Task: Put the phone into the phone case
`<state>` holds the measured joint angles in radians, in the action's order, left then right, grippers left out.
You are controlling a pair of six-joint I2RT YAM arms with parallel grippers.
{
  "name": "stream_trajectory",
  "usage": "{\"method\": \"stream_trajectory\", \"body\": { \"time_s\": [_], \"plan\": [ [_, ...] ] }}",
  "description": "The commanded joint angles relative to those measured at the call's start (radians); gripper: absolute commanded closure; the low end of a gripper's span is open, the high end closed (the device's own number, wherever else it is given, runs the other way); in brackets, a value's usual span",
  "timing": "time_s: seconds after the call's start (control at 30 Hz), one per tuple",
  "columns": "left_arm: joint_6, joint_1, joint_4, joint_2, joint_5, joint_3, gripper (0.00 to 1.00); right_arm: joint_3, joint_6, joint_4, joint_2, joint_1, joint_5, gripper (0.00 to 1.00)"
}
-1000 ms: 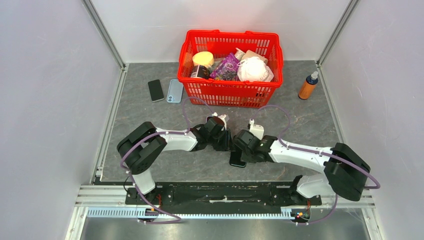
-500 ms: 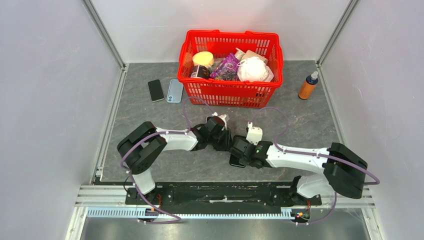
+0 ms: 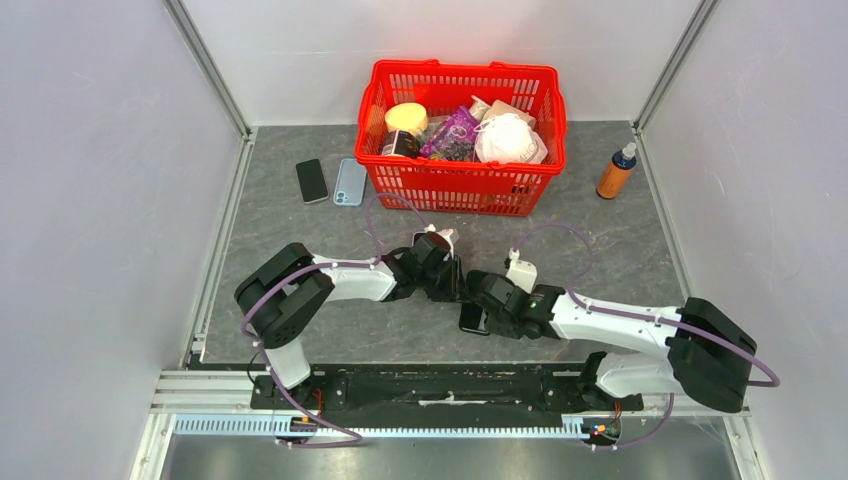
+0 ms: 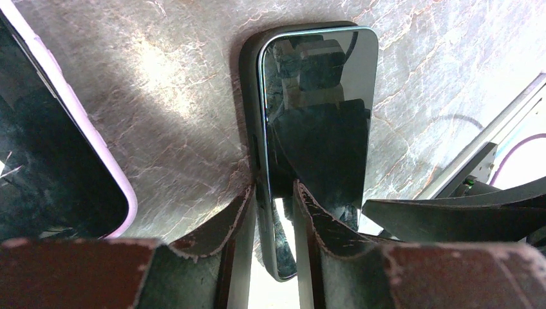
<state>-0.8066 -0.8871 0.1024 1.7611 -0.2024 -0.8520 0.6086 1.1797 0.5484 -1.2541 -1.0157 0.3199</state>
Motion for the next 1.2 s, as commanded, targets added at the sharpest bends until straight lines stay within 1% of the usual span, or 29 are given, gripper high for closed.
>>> {"method": "stream_trajectory", "body": {
  "time_s": [0.0, 0.17, 0.2, 0.47, 0.77, 0.87, 0.93, 1.0, 1.03, 1.17],
  "plan": [
    [0.005, -0.010, -0.006, 0.037, 0.029, -0.018, 0.67, -0.036, -0.013, 0.055, -0.041, 0.001, -0.074, 0.52],
    [0.005, -0.010, -0.004, 0.038, 0.025, -0.018, 0.67, -0.059, -0.005, -0.023, -0.094, -0.002, -0.128, 0.71],
    [0.006, -0.010, -0.004, 0.038, 0.027, -0.018, 0.67, -0.063, -0.005, -0.033, -0.101, -0.004, -0.135, 0.73],
    [0.006, -0.010, -0.003, 0.044, 0.026, -0.019, 0.67, -0.053, 0.000, -0.082, -0.210, -0.038, -0.152, 0.82],
    [0.007, -0.010, -0.006, 0.037, 0.031, -0.012, 0.67, -0.034, 0.027, -0.128, -0.358, -0.088, -0.135, 0.86],
    [0.009, -0.010, -0.010, 0.035, 0.030, -0.014, 0.67, -0.036, 0.039, -0.123, -0.357, -0.090, -0.123, 0.86],
    [0.010, -0.009, -0.012, 0.034, 0.030, -0.015, 0.67, -0.035, 0.042, -0.094, -0.316, -0.090, -0.100, 0.85],
    [0.010, -0.010, -0.015, 0.034, 0.032, -0.015, 0.67, -0.029, 0.038, -0.046, -0.252, -0.082, -0.068, 0.81],
    [0.012, -0.010, -0.015, 0.034, 0.031, -0.015, 0.67, -0.023, 0.031, -0.022, -0.214, -0.074, -0.056, 0.78],
    [0.012, -0.010, -0.016, 0.035, 0.029, -0.014, 0.67, -0.004, -0.004, 0.057, -0.051, -0.022, -0.027, 0.58]
  ]
}}
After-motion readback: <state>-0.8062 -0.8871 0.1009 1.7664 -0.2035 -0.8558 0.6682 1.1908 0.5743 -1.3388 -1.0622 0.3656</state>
